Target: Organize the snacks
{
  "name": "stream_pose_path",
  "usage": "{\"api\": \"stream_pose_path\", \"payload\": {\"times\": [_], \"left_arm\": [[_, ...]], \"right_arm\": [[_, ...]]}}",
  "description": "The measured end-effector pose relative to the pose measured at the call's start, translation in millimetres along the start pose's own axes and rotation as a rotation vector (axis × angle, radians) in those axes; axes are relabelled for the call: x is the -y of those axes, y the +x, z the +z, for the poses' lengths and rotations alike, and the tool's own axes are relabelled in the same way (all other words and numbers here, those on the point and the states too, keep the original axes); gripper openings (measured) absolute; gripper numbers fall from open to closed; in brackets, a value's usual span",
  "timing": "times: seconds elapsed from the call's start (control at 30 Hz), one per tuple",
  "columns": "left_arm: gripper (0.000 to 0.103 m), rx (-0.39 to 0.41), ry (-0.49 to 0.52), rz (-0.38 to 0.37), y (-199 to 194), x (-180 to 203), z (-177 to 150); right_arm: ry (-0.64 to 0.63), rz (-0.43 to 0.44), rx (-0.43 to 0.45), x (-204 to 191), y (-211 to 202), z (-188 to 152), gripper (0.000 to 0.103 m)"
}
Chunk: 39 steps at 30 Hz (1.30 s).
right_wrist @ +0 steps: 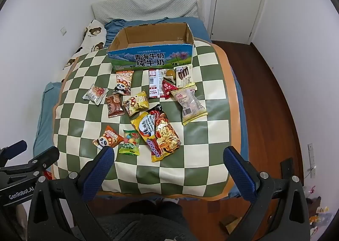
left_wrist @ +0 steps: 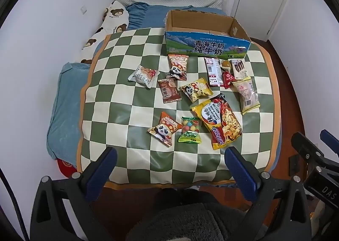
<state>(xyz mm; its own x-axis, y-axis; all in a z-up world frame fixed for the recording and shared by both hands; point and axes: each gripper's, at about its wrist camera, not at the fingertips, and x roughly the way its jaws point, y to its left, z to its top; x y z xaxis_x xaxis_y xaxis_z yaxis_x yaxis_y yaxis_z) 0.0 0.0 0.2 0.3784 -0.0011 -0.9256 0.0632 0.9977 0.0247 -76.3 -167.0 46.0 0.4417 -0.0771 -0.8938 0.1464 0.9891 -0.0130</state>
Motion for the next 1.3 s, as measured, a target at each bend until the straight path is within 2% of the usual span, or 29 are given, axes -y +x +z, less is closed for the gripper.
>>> {"api": "stream_pose_path", "payload": {"times": [0.93,1.0,1.3], "left_arm": [[0.103,0.006,-0.004,-0.008,-2.5,0.6,2.8],[0.103,0.006,-0.003,-0.008,-2.7,0.7,2.8],[0.103,0.006,-0.005,-0.012,-2.6,0.3,2.3]], "right_arm": [[0.001,0.009,0.009,-5.5,-3.8,-1.7,0.103],[0.001,0.011,0.007,2.9,-0.6,0.8,0.103],[0.005,0.018,-0.009,-12.8,0.5,-1.0,0.103]]}}
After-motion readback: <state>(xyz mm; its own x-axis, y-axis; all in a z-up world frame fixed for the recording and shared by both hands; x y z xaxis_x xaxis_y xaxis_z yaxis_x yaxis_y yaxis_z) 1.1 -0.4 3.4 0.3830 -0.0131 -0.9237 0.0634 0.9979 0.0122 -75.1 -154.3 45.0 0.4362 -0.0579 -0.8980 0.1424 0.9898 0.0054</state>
